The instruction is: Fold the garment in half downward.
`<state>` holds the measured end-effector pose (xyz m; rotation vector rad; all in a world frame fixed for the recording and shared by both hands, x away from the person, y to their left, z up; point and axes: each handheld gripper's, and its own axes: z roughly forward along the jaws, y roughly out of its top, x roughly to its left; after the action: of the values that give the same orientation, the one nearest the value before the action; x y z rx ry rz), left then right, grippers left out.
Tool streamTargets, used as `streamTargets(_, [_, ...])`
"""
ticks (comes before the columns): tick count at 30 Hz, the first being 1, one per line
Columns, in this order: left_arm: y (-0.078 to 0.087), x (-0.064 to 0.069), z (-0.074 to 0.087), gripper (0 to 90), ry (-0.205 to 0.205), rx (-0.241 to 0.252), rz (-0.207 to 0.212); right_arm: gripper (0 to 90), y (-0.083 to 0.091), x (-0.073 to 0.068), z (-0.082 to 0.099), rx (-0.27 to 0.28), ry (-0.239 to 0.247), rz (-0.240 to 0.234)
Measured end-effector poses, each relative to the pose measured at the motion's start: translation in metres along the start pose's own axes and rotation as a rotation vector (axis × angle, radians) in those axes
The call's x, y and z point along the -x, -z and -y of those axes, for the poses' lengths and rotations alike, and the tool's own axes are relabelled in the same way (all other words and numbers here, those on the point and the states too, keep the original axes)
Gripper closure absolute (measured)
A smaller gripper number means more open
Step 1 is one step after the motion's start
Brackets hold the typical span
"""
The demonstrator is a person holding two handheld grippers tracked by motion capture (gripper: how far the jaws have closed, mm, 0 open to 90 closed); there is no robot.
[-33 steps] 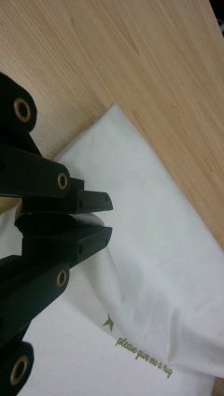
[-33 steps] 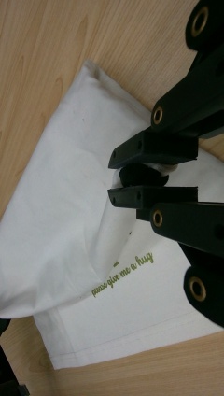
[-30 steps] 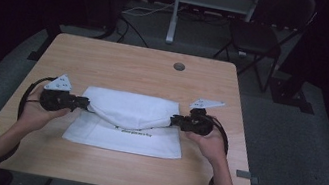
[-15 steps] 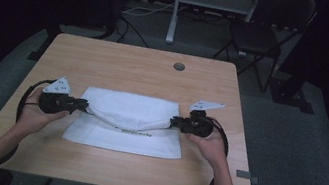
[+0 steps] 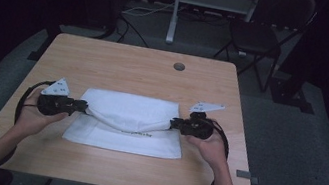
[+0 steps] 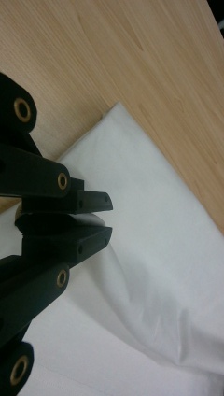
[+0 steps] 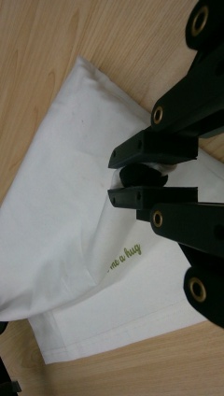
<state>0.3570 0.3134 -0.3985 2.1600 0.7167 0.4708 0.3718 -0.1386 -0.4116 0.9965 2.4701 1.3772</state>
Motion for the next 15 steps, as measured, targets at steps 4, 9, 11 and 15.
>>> streamTargets(4, [0.0017,0.0018,0.0004,81.7,-0.005,0.003,0.001,79.6,0.0006,-0.0013,0.001,-0.001,0.003,0.0])
streamTargets(9, [0.0044,0.0044,-0.0006,81.7,-0.015,0.007,0.003,79.7,0.0023,-0.0015,0.0017,0.0,0.006,0.001])
streamTargets(11, [0.005,0.0051,-0.0005,81.7,-0.019,0.006,0.001,79.7,0.0026,-0.0023,0.0019,-0.002,0.006,0.001])
streamTargets(15, [0.005,0.0065,0.0003,81.7,-0.017,0.01,0.004,79.7,0.003,-0.0042,0.002,-0.003,0.012,-0.001])
